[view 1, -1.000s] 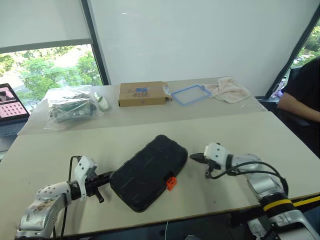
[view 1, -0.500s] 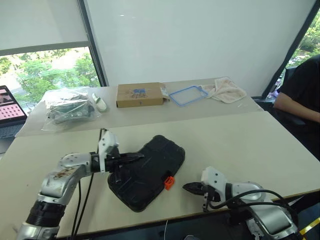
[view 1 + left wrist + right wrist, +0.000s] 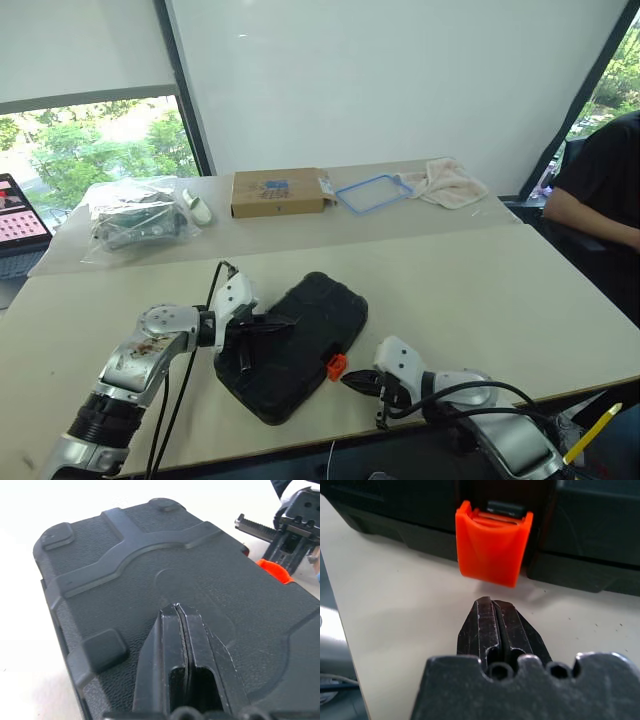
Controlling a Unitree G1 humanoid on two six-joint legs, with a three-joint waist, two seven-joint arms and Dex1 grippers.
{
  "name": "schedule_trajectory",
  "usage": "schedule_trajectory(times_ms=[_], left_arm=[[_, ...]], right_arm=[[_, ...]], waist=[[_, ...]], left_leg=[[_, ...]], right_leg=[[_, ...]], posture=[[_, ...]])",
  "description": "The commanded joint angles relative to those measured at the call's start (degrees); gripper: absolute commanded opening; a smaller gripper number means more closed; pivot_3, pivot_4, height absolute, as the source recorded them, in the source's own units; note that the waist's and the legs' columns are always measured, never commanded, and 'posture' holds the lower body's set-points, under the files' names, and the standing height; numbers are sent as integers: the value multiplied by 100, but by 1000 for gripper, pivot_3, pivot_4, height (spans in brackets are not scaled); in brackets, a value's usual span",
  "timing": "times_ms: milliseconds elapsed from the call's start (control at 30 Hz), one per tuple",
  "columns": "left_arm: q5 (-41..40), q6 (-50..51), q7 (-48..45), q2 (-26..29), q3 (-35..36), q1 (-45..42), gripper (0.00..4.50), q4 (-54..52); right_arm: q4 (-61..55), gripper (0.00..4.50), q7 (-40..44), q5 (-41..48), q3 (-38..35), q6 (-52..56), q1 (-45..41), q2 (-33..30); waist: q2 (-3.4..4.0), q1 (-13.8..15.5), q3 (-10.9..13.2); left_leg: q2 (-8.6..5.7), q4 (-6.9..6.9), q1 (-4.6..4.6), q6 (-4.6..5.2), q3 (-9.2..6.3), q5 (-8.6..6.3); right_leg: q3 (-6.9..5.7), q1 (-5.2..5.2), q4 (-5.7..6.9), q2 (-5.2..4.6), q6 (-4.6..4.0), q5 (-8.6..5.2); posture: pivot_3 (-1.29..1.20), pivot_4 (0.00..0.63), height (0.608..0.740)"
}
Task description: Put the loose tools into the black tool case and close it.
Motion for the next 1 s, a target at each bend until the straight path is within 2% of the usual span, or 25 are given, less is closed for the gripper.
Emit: schedule_trajectory(times_ms=[33, 233, 467, 1000], left_arm=[[174, 190, 118, 34, -79, 80, 51, 101], [171, 272, 141, 57, -97, 67, 51, 90], [155, 280, 118, 89, -101, 177, 51, 45], [145, 386, 147, 123, -111, 303, 51, -104]], right_arm=[[375, 0, -88, -38, 220, -191, 105, 218], [718, 0, -175, 34, -6, -1109, 284, 520], [569, 0, 68, 355, -270, -1819, 389, 576], [507, 0, 266, 654, -489, -2393, 243, 724]], waist=[[-9, -1, -9], [-11, -2, -19], [-12, 7, -20], [-9, 2, -18]], left_leg=[[1, -2, 4, 0, 0, 0], [0, -14, 16, -1, 6, 0], [0, -20, 19, -2, 8, 1], [-1, -28, 12, -2, 11, 1]], right_leg=[[0, 1, 1, 2, 0, 0], [6, 4, 1, 4, -2, -1], [8, 4, 0, 6, -2, -1], [10, -6, -2, 7, -3, -2]], posture=[[0, 150, 740], [0, 150, 740], [0, 150, 740], [0, 150, 740]])
